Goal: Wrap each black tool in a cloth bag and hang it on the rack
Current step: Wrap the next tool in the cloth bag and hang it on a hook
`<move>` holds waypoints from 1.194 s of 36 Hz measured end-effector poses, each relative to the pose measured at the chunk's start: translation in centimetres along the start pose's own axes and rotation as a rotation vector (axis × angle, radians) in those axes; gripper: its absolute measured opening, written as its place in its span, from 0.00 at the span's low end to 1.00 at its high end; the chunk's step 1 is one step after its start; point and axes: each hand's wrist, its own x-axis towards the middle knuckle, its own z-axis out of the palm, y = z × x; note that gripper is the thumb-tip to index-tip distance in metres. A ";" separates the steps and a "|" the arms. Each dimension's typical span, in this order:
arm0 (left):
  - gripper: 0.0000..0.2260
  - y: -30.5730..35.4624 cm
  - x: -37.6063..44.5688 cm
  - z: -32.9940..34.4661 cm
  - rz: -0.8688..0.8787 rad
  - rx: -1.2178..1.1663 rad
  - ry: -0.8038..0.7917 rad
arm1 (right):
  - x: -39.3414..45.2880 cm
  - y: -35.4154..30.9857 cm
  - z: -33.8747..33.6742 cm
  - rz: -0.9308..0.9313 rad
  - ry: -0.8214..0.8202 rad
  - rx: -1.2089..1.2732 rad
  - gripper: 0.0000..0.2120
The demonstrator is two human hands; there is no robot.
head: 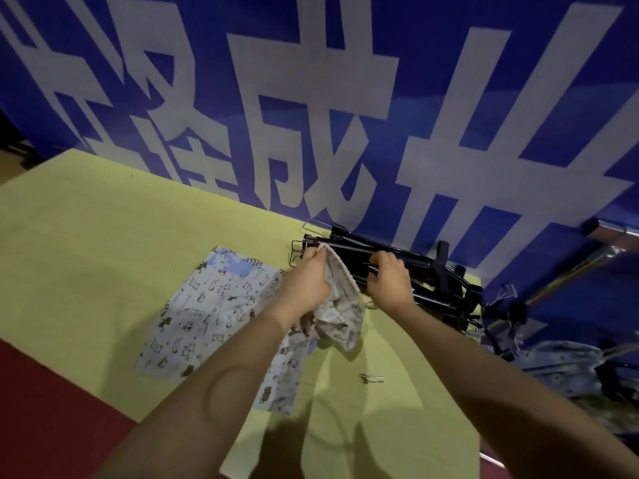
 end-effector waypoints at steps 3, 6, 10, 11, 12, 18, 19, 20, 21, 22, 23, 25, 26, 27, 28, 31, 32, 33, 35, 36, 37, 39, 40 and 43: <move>0.28 0.2 0.9 1.0 -0.026 0.034 0.007 | 1.1 1.9 0.2 0.061 -0.085 -0.135 0.21; 0.26 0.2 1.8 1.6 -0.054 0.069 0.037 | 2.4 3.0 0.3 0.040 -0.088 -0.196 0.23; 0.22 0.4 3.0 1.9 -0.081 0.087 0.060 | 4.6 3.7 0.6 -0.024 -0.132 -0.272 0.26; 0.21 0.5 3.3 1.9 -0.090 0.092 0.061 | 5.1 3.8 0.9 -0.028 -0.149 -0.293 0.27; 0.21 0.7 3.5 1.8 -0.096 0.095 0.061 | 5.5 3.8 1.0 -0.033 -0.161 -0.321 0.27; 0.20 0.8 5.3 2.5 -0.114 0.106 0.052 | 7.7 4.3 2.1 -0.073 -0.206 -0.541 0.26; 0.20 0.7 5.3 2.6 -0.113 0.108 0.054 | 7.8 4.4 2.1 -0.082 -0.206 -0.562 0.26; 0.21 0.6 5.5 2.8 -0.114 0.111 0.056 | 8.1 4.6 2.3 -0.087 -0.208 -0.575 0.25; 0.21 0.4 5.5 2.9 -0.112 0.112 0.058 | 8.2 4.8 2.3 -0.089 -0.213 -0.581 0.25; 0.21 0.3 5.5 3.1 -0.107 0.113 0.059 | 8.4 5.0 2.4 -0.091 -0.216 -0.582 0.24; 0.21 0.1 5.5 3.2 -0.100 0.112 0.059 | 8.5 5.1 2.4 -0.092 -0.220 -0.580 0.23; 0.22 -0.1 5.4 3.5 -0.099 0.113 0.056 | 8.6 5.1 2.3 -0.101 -0.227 -0.583 0.23; 0.22 -0.3 5.4 3.6 -0.107 0.118 0.054 | 8.6 5.1 2.2 -0.107 -0.218 -0.592 0.23; 0.22 -0.4 5.4 3.7 -0.115 0.121 0.055 | 8.5 5.0 2.0 -0.112 -0.199 -0.608 0.24; 0.22 -0.5 5.4 3.7 -0.118 0.124 0.057 | 8.4 4.8 1.7 -0.121 -0.169 -0.626 0.24; 0.22 -0.6 5.2 3.7 -0.106 0.120 0.064 | 8.1 4.1 0.6 -0.157 -0.067 -0.654 0.23; 0.22 -0.5 5.1 3.6 -0.104 0.118 0.063 | 7.9 3.8 0.2 -0.169 -0.034 -0.657 0.23; 0.22 -0.4 4.9 3.6 -0.102 0.117 0.064 | 7.8 3.5 -0.3 -0.178 -0.005 -0.659 0.23; 0.22 -0.2 4.7 3.4 -0.099 0.109 0.074 | 7.8 2.9 -1.2 -0.189 0.041 -0.657 0.23; 0.22 0.0 4.4 3.1 -0.091 0.105 0.083 | 7.5 2.6 -1.9 -0.195 0.064 -0.654 0.23; 0.22 0.0 4.2 3.0 -0.086 0.104 0.089 | 7.4 2.3 -2.4 -0.204 0.080 -0.652 0.23; 0.21 0.2 3.7 2.5 -0.080 0.102 0.105 | 7.1 1.8 -3.5 -0.222 0.112 -0.645 0.22; 0.21 0.2 3.4 2.3 -0.077 0.095 0.110 | 6.8 1.5 -4.0 -0.226 0.132 -0.644 0.21; 0.20 0.5 2.6 1.5 -0.066 0.057 0.129 | 5.9 0.6 -5.4 -0.220 0.221 -0.658 0.17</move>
